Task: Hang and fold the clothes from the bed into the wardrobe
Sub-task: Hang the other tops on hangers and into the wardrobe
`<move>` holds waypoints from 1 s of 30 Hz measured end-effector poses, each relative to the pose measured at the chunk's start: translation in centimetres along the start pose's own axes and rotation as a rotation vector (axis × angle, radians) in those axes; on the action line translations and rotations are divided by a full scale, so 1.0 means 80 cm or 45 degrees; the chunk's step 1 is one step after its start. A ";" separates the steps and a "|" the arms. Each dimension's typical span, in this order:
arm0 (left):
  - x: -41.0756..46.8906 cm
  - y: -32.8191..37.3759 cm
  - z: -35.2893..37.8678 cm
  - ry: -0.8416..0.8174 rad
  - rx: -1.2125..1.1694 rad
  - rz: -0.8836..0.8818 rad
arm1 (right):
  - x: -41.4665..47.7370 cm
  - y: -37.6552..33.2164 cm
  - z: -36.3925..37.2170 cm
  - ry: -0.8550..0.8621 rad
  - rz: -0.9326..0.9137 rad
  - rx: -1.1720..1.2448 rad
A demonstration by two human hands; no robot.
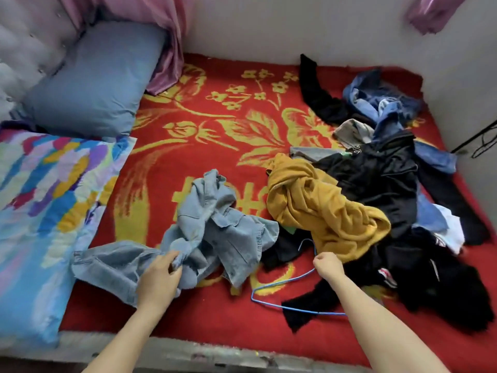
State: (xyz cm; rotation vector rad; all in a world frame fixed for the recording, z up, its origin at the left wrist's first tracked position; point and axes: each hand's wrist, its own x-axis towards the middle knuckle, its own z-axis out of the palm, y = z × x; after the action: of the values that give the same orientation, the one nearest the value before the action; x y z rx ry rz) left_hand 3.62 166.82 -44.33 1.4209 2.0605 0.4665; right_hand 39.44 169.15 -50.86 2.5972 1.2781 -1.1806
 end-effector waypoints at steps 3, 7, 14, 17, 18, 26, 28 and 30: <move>-0.010 -0.011 0.039 0.039 -0.032 -0.081 | 0.028 0.062 0.032 -0.001 0.142 0.026; -0.030 -0.023 0.077 0.162 -0.096 -0.262 | 0.058 0.106 0.058 -0.105 0.093 -0.073; -0.047 -0.037 0.097 0.250 -0.128 -0.430 | 0.107 0.115 0.097 -0.092 -0.078 -0.346; -0.046 -0.039 0.097 0.286 -0.149 -0.405 | 0.117 0.113 0.108 -0.076 -0.028 -0.438; -0.044 -0.038 0.097 0.298 -0.161 -0.397 | 0.119 0.114 0.111 -0.067 -0.015 -0.448; -0.042 -0.043 0.101 0.360 -0.165 -0.392 | 0.089 0.125 0.139 -0.459 -0.059 -0.555; -0.037 -0.051 0.096 0.373 -0.185 -0.505 | 0.084 0.116 0.134 -0.517 -0.069 -0.189; -0.036 -0.055 0.083 0.373 -0.253 -0.658 | 0.075 0.095 0.114 -0.500 -0.170 -0.019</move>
State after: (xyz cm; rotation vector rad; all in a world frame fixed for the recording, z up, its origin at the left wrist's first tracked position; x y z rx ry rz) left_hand 5.40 162.21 -51.22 0.6948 2.4237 0.6616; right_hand 41.23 165.19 -63.44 2.1447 1.3743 -1.5930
